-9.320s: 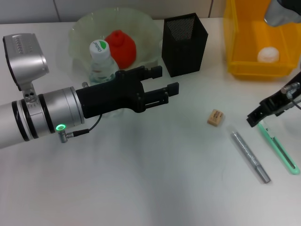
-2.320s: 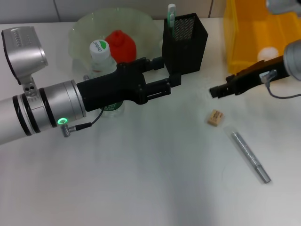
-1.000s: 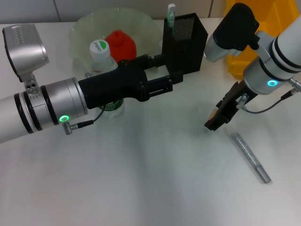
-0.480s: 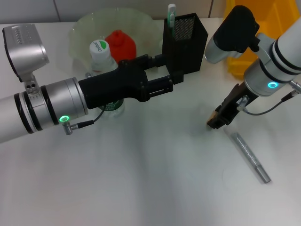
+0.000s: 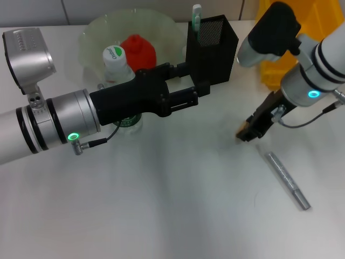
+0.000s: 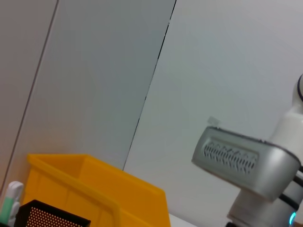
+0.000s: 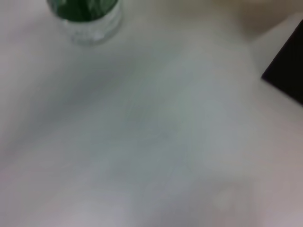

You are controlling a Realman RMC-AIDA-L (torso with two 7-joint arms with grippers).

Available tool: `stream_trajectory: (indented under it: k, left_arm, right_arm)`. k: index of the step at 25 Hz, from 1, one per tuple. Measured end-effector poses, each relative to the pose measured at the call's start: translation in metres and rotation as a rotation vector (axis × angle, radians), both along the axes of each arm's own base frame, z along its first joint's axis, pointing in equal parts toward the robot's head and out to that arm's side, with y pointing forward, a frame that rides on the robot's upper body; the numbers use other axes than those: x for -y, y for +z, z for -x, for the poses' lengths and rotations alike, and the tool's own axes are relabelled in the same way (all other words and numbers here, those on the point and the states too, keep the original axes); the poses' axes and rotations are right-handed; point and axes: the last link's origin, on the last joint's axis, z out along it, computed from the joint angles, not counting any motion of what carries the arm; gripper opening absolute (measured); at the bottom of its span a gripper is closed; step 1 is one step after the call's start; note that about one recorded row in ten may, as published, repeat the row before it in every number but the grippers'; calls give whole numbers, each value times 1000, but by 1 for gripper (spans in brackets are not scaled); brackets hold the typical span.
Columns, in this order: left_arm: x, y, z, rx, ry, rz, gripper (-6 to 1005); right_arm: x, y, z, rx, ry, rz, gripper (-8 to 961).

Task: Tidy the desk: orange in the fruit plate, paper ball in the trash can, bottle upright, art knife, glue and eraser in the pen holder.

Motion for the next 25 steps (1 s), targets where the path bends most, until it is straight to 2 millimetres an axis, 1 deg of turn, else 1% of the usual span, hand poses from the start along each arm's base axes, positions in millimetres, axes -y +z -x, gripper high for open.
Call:
stream_trajectory:
  k: [4, 9, 14, 17, 20, 23, 25]
  left_arm:
    - [0, 0, 1, 0, 2, 0, 712]
    - [1, 0, 1, 0, 5, -1, 712]
    - [1, 0, 2, -1, 9, -2, 712]
    - [1, 0, 2, -1, 10, -3, 712]
    - [0, 0, 2, -1, 8, -3, 712]
    - [0, 0, 1, 0, 4, -2, 712]
    - [0, 0, 1, 1, 3, -1, 712]
  right_arm:
    - [-2, 17, 11, -57, 39, -85, 401]
    - [-14, 44, 38, -248, 113, -276, 416]
    - [-31, 55, 62, -360, 178, -423, 437]
    - [-45, 54, 76, -387, 204, -474, 449]
    - [-57, 45, 85, -387, 205, -467, 462]
    - [-68, 32, 89, -361, 186, -435, 474]
    - [-74, 26, 87, -325, 175, -429, 483]
